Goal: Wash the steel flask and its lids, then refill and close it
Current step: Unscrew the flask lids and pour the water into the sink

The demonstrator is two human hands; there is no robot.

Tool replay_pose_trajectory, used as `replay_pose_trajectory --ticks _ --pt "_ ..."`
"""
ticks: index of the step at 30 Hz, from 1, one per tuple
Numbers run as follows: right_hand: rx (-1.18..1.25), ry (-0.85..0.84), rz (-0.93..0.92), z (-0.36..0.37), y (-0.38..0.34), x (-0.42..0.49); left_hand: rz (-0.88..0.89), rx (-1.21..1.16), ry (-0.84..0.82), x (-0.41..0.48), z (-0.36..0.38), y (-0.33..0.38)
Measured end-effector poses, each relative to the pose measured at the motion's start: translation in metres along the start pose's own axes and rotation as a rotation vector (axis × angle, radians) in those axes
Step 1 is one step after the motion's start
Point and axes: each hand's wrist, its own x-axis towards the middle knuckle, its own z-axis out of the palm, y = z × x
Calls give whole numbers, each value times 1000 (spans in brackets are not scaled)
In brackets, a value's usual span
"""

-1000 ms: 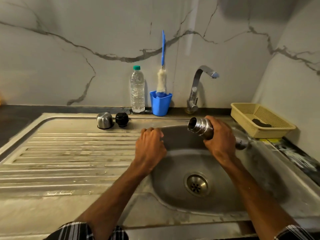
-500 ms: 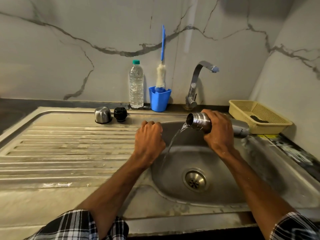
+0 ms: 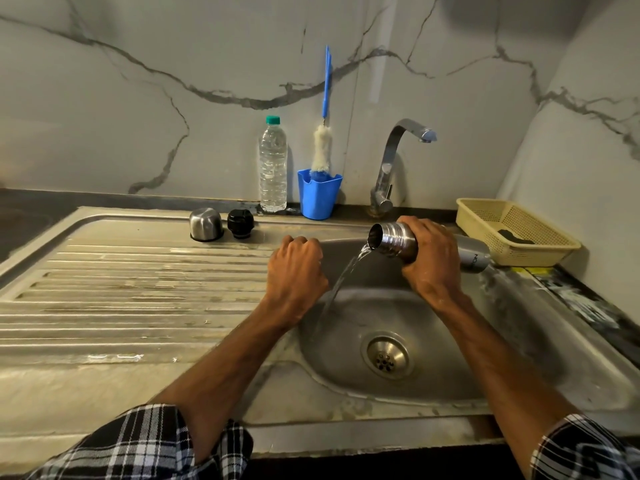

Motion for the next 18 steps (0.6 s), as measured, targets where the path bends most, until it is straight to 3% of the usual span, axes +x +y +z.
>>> replay_pose_trajectory --ticks 18 --pt "-71 38 -48 3 5 1 79 38 -1 2 11 -1"
